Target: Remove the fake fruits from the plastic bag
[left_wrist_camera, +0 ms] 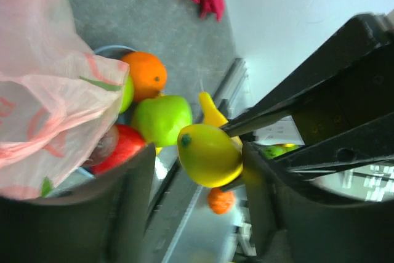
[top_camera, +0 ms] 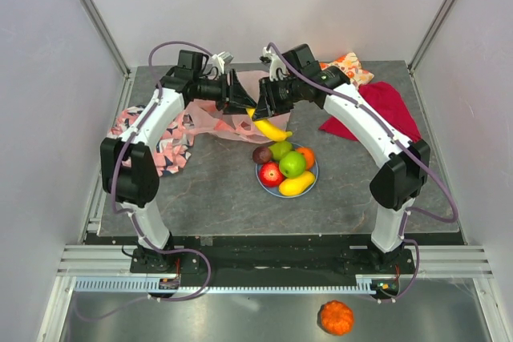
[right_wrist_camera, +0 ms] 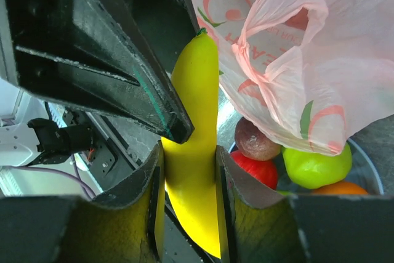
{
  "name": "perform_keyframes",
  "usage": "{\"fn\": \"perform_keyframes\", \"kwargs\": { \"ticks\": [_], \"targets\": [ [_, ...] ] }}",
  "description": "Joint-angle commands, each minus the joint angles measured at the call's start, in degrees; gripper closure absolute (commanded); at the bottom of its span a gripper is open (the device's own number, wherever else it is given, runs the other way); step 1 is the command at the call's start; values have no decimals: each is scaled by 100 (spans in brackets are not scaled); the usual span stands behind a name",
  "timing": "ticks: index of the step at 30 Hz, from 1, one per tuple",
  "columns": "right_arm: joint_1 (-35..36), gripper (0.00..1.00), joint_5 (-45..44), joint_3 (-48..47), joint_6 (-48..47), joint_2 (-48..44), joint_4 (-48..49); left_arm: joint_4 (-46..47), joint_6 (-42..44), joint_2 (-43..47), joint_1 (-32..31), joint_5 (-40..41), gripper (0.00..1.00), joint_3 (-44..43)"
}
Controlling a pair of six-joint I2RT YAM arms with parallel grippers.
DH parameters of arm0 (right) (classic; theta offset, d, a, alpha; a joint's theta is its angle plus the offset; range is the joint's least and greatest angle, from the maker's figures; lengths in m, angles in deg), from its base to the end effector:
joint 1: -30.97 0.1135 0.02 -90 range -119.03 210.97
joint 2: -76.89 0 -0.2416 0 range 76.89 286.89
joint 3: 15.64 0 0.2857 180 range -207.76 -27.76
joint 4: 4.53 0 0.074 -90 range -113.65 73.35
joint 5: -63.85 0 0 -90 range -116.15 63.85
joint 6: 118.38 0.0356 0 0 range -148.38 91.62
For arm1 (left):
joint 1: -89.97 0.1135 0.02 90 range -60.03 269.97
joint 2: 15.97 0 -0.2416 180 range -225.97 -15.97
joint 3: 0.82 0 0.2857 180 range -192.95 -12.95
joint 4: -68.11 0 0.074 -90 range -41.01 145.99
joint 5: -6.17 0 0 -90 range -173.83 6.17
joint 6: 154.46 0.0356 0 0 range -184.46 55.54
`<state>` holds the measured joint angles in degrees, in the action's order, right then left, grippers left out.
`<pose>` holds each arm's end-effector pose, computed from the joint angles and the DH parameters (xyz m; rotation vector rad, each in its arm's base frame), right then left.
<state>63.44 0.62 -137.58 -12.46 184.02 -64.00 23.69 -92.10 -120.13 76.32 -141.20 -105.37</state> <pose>0.3648 0.2511 0.3431 -0.5908 2.3782 0.9467 0.4125 -0.1310 0.2849 0.2499 2.3492 -1.5225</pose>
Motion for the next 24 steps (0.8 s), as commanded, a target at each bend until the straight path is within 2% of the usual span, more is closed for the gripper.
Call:
{"fn": "perform_keyframes", "kwargs": {
  "ticks": [1,2,4,6,8,9,11,12,14,16,17,18,21,24],
  "targets": [
    [66,100,101,-163,139,-140,174,636,-496,-148,-6,-468,50,119],
    [75,100,136,-145,130,-149,174,671,-497,-175,-6,-530,54,119],
    [67,80,250,-162,-18,-175,139,724,-418,-341,38,-767,84,58],
    [-73,57,399,-242,-342,-323,-114,716,-339,-508,204,-1011,98,-64],
    [-292,44,627,-189,-484,-543,-291,366,108,-728,353,-1346,98,-354],
    [-624,42,663,-154,-520,-614,-405,208,257,-972,389,-1791,98,-686],
    [-1012,39,829,-49,-564,-746,-433,-608,933,-1150,407,-2190,98,-1013],
    [-1406,39,830,-22,-599,-755,-433,-1081,1623,-1324,398,-2348,98,-1354],
    [-1742,38,761,-31,-617,-712,-424,-2408,2338,-1501,355,-2559,98,-1672],
    [-2086,37,743,-22,-687,-685,-371,-3453,3839,-1808,302,-2500,98,-2199],
    [-2156,37,734,-4,-704,-685,-319,-5051,4541,-1966,154,-2134,98,-2480],
    [-2270,37,751,13,-713,-667,-292,-5607,5357,-2177,39,-1904,98,-3048],
    [-2403,36,777,144,-731,-667,-257,-5542,5996,-2030,-330,-1156,98,-2711],
    [-2456,36,883,302,-722,-685,-248,-5586,6156,-2275,-709,-478,98,-3062]
  ]
}}
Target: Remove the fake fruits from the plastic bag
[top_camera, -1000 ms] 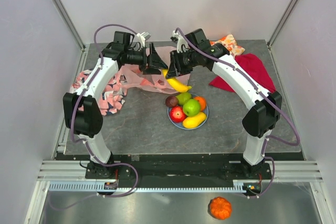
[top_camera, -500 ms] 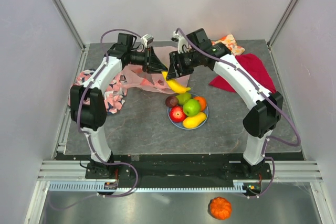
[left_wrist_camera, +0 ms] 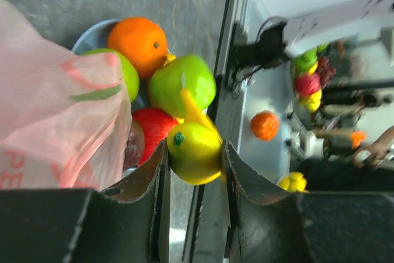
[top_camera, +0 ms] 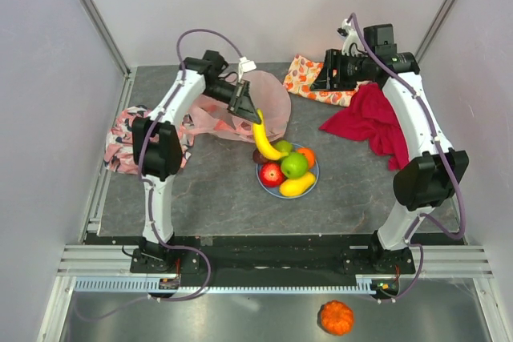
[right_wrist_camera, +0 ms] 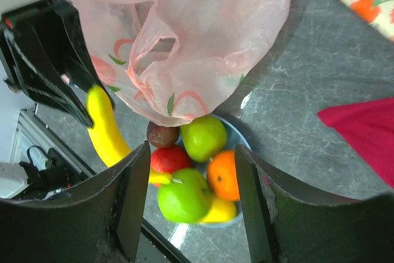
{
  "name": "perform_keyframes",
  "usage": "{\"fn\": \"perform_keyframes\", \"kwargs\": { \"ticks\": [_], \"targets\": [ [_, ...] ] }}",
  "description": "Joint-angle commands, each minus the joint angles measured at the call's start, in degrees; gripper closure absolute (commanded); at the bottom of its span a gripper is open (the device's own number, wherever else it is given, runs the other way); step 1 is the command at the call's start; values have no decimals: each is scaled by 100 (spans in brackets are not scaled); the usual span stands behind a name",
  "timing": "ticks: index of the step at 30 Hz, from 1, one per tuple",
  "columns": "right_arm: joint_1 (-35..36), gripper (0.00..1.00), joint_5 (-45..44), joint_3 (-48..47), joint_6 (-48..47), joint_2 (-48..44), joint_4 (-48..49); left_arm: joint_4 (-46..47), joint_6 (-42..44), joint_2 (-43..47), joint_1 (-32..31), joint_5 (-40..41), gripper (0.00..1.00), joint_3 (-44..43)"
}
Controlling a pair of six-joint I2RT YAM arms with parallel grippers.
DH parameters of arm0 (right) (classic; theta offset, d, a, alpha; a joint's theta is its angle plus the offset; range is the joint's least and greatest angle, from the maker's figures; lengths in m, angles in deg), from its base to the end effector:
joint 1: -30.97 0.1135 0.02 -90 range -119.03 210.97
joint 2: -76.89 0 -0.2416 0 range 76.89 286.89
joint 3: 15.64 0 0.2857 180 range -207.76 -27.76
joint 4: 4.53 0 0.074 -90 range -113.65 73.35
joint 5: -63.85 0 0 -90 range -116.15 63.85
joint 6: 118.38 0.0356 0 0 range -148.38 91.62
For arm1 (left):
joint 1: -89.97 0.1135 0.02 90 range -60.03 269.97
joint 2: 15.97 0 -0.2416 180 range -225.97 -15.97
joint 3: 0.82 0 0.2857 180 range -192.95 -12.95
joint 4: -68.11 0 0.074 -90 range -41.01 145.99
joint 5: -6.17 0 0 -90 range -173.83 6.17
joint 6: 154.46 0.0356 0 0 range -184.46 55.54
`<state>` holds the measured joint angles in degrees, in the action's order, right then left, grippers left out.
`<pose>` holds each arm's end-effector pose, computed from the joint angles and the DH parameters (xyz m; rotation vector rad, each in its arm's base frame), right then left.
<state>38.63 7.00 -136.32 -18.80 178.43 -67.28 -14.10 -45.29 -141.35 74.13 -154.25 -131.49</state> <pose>0.4071 0.0744 0.3723 -0.2547 2.3044 0.8245 0.4370 -0.1589 0.2531 0.9018 2.2176 -1.6752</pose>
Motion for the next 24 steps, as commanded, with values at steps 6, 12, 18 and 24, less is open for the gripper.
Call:
{"fn": "perform_keyframes", "kwargs": {
  "ticks": [6,12,18,24],
  "targets": [
    [16,35,298,422,-44,-125,132,-1807,1580,-268,-579,1179,98,-680],
    [7,30,377,624,-377,-38,150,-1807,1501,-259,-351,723,98,-687],
    [-1,29,289,669,-1343,-20,-271,-1807,1518,65,-105,441,98,-838],
    [-2,28,149,809,-1802,-221,-562,-1816,1633,925,-51,230,98,145]
  ]
}}
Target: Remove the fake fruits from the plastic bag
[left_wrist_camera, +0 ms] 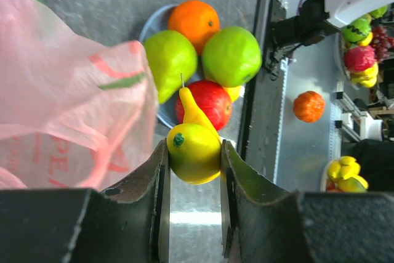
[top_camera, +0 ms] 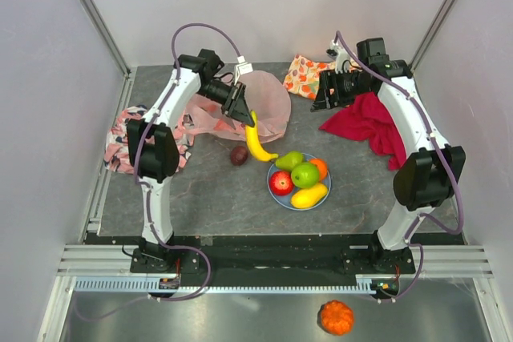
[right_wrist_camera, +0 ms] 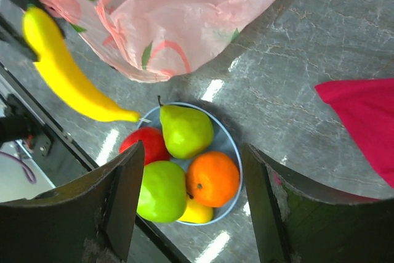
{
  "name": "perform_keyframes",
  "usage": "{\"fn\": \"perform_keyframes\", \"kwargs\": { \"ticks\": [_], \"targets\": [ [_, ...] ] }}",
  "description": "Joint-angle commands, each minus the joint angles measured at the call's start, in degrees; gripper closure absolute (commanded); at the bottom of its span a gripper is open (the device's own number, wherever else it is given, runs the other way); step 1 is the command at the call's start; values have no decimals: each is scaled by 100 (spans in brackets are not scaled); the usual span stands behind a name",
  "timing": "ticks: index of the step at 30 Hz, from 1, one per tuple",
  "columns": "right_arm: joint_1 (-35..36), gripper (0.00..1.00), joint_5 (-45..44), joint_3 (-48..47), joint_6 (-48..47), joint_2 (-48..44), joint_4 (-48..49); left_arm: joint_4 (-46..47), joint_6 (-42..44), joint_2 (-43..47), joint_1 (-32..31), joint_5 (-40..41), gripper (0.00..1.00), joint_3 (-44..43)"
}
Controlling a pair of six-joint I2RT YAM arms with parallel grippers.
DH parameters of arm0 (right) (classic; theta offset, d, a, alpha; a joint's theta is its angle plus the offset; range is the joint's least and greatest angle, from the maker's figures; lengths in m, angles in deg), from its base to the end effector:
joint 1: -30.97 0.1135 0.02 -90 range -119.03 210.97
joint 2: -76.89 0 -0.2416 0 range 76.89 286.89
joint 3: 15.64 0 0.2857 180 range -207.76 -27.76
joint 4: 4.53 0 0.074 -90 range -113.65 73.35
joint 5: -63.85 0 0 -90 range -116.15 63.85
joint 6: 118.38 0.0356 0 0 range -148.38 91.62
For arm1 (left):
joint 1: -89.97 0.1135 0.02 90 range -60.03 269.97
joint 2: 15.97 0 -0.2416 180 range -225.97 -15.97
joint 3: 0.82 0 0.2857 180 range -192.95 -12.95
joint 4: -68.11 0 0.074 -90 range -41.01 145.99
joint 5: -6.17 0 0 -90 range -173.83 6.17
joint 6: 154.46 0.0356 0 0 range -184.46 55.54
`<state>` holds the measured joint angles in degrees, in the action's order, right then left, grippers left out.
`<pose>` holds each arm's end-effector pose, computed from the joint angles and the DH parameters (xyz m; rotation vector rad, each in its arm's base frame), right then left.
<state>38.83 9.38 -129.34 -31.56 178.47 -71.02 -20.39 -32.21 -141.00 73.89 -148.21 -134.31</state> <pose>0.4012 0.0763 0.3265 -0.4832 2.3965 0.8104 0.4300 -0.1573 0.2653 1.1144 2.1587 -1.4821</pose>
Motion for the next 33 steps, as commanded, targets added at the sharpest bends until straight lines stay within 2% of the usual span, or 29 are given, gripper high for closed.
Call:
{"fn": "perform_keyframes", "kwargs": {
  "ticks": [1,5,9,12,13,14,15,17,22,27,33],
  "targets": [
    [-21,28,-116,156,-517,-270,-188,-1186,361,997,-27,-356,98,760],
    [-30,28,-239,472,-499,-455,-127,-1186,309,1437,-80,-575,98,1587],
    [-30,28,-415,595,-543,-587,-91,-1178,413,1719,-606,-803,98,2553],
    [-30,28,-520,657,-613,-674,-91,-1143,519,1693,-748,-1145,98,2862],
    [-30,28,-590,744,-622,-701,-91,-1064,415,1623,-739,-1217,97,2907],
    [-21,28,-617,806,-649,-779,-100,-567,187,1596,-765,-1278,97,2968],
    [-30,28,-643,885,-640,-832,-83,-345,-293,1579,-800,-1270,97,3013],
    [-21,28,-714,1113,-622,-981,-83,234,-735,1456,-975,-1156,97,2865],
    [-30,28,-749,1421,-631,-1246,-74,571,-1536,903,-1126,-840,97,2205],
    [-30,27,-793,1483,-657,-1430,-83,422,-1503,305,-1170,-699,97,1695],
    [-39,27,-758,1483,-658,-1466,-91,378,-1590,6,-1337,-567,97,1326]
  ]
}}
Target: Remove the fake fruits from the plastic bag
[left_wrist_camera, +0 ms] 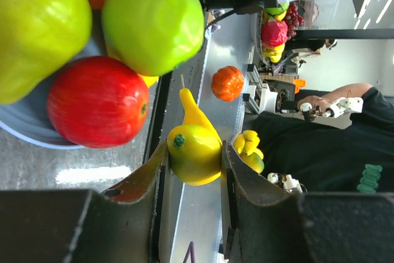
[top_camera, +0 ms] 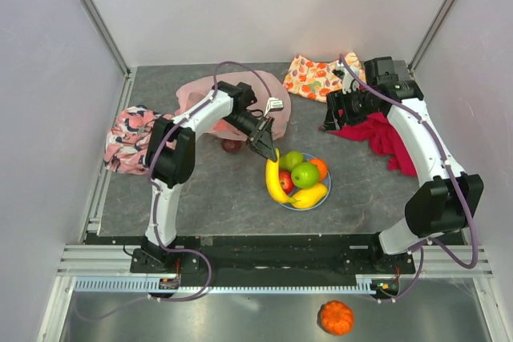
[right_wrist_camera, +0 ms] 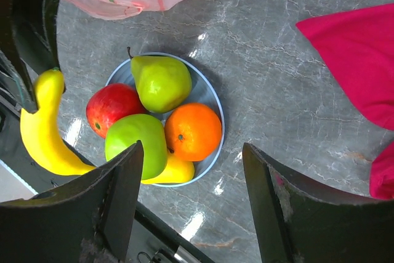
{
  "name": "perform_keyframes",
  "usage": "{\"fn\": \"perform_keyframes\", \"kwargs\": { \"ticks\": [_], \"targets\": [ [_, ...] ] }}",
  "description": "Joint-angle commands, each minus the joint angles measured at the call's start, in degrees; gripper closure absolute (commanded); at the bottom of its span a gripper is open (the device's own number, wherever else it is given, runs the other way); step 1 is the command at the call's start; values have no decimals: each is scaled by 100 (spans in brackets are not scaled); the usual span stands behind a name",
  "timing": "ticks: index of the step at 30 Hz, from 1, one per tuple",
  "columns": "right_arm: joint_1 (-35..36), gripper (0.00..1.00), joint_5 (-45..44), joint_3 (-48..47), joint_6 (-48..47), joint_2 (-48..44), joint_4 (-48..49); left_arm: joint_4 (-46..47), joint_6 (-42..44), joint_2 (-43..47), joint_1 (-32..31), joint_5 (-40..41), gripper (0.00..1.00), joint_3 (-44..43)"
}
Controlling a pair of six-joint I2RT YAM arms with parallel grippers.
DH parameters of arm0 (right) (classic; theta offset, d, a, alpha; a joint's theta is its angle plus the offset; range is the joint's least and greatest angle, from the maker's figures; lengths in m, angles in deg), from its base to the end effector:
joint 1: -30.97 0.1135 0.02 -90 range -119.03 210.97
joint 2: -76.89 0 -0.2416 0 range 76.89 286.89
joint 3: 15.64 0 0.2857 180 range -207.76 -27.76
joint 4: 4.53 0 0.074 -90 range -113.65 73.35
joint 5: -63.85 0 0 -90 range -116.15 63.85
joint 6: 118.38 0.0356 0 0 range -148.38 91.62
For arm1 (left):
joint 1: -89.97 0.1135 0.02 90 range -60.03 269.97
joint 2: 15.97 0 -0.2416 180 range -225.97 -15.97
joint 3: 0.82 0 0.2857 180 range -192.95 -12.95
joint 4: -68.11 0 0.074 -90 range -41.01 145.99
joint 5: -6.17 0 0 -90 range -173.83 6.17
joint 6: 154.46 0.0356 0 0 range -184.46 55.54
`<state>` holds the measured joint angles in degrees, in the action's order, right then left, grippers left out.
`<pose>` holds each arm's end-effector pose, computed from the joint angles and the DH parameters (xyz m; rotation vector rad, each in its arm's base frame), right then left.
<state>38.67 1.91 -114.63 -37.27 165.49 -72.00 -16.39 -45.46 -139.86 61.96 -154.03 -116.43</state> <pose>0.3470 0.0638 0.3181 -0.5429 2.4453 0.6165 0.3668 -0.2330 0.1870 -0.9459 -2.2804 1.7248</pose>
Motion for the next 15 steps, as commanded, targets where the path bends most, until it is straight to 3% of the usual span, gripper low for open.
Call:
{"fn": "perform_keyframes", "kwargs": {
  "ticks": [1,15],
  "targets": [
    [-23,27,-2,4,-78,-133,7,-13,-327,-213,-187,6,97,-532],
    [-41,26,51,-128,18,17,60,-285,-292,-943,-310,-161,94,-1033]
  ]
}}
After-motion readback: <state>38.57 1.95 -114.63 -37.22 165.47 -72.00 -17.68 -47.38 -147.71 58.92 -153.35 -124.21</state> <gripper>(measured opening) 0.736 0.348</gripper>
